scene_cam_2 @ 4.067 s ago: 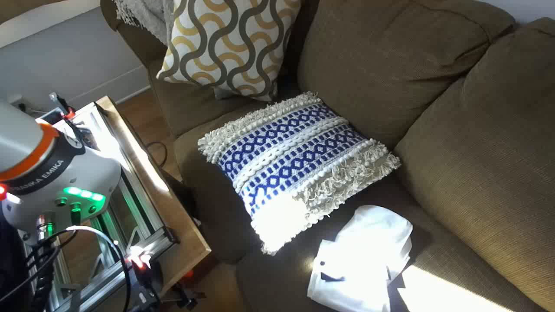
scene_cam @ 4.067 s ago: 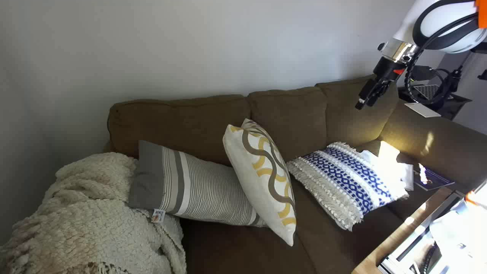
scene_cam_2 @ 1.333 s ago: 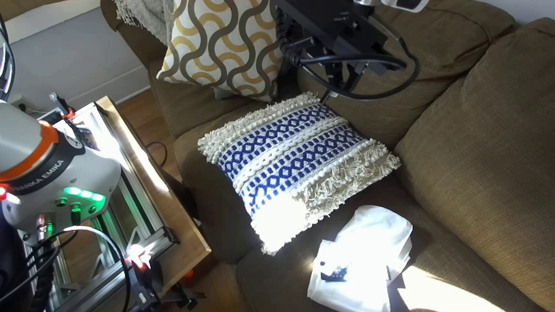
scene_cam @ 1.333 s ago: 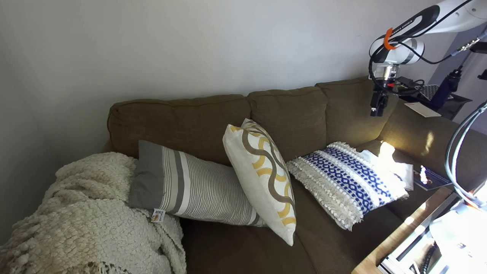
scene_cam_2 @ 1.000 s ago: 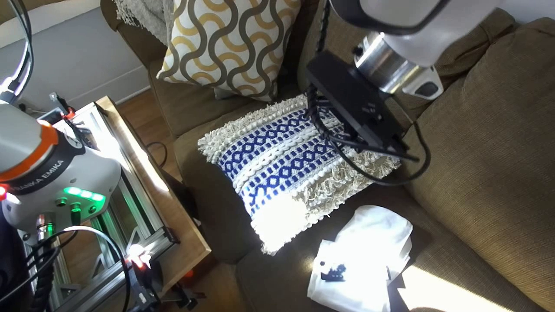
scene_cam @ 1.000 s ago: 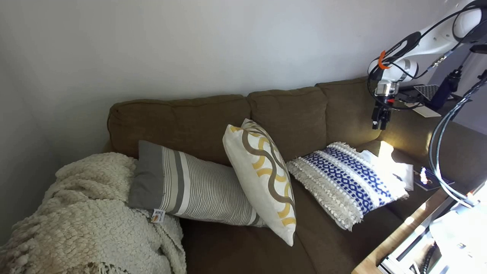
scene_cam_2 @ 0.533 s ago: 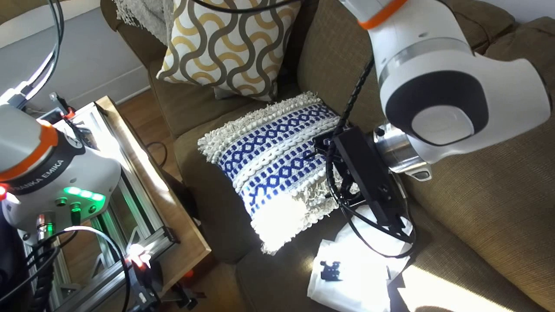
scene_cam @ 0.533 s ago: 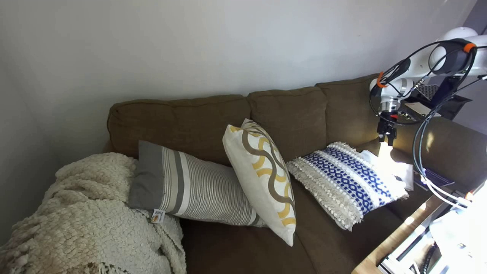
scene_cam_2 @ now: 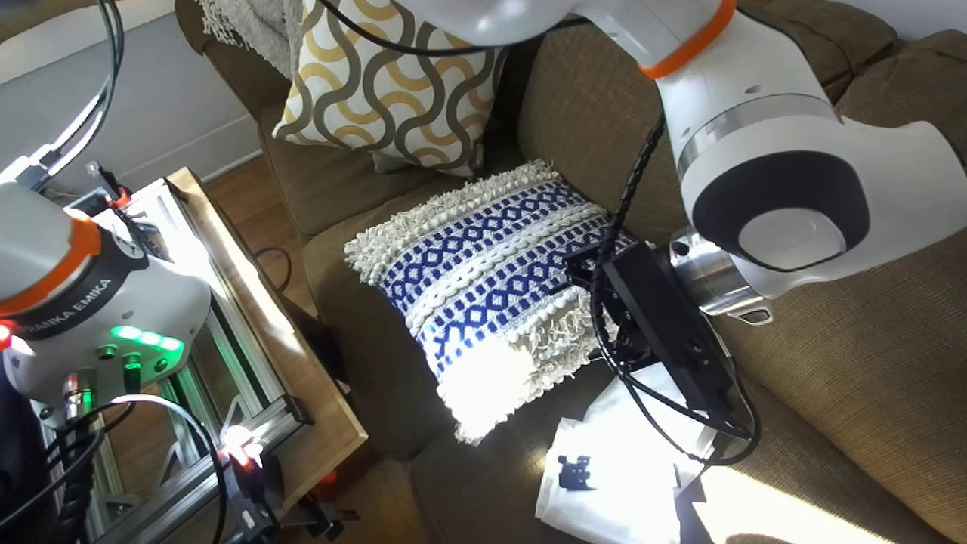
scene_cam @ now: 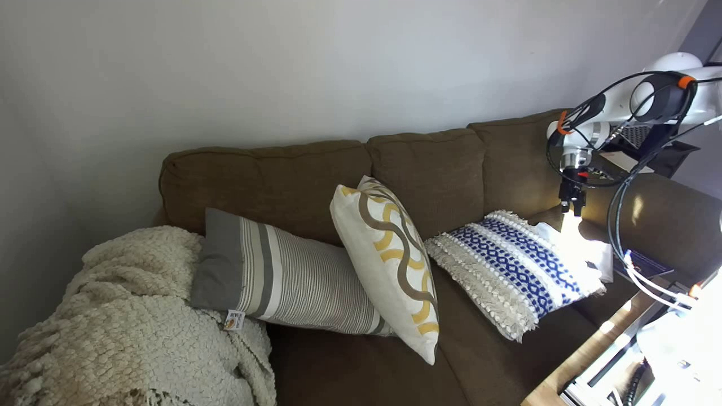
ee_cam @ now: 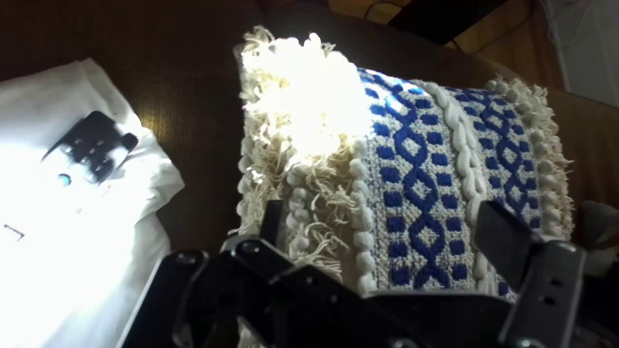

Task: Put the pillow upright

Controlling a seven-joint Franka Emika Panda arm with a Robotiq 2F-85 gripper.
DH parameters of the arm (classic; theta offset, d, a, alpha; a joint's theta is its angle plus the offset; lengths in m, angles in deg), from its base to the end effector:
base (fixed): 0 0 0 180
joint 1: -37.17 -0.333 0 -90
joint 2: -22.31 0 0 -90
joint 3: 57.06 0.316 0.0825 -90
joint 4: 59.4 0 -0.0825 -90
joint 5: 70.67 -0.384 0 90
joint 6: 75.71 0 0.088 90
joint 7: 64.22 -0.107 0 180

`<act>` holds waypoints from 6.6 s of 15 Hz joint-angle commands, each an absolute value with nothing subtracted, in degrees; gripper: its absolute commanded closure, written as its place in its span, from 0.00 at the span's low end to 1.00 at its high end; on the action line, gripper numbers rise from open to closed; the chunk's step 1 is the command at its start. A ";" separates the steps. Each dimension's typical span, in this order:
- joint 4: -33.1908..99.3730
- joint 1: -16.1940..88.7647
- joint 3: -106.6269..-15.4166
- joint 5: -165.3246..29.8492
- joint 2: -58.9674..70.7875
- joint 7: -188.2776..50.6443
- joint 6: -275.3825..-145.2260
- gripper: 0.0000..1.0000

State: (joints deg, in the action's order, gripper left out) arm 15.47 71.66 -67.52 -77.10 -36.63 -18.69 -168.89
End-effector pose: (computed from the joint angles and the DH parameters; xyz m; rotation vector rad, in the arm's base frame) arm 0.4786 -0.4360 0.0871 -2.6068 0.0082 0.7343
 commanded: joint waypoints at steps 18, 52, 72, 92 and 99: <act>-7.95 77.44 -63.95 -79.01 -60.35 -13.52 -173.55 0.00; 43.05 70.27 -53.93 -73.21 -35.02 13.62 -224.43 0.96; 79.09 38.86 -83.14 -53.94 -6.53 -6.96 -260.13 0.96; 96.62 -34.42 -139.46 -53.94 3.71 -6.37 -269.05 0.85; 95.75 -38.56 -143.66 -46.18 6.39 3.71 -268.05 0.96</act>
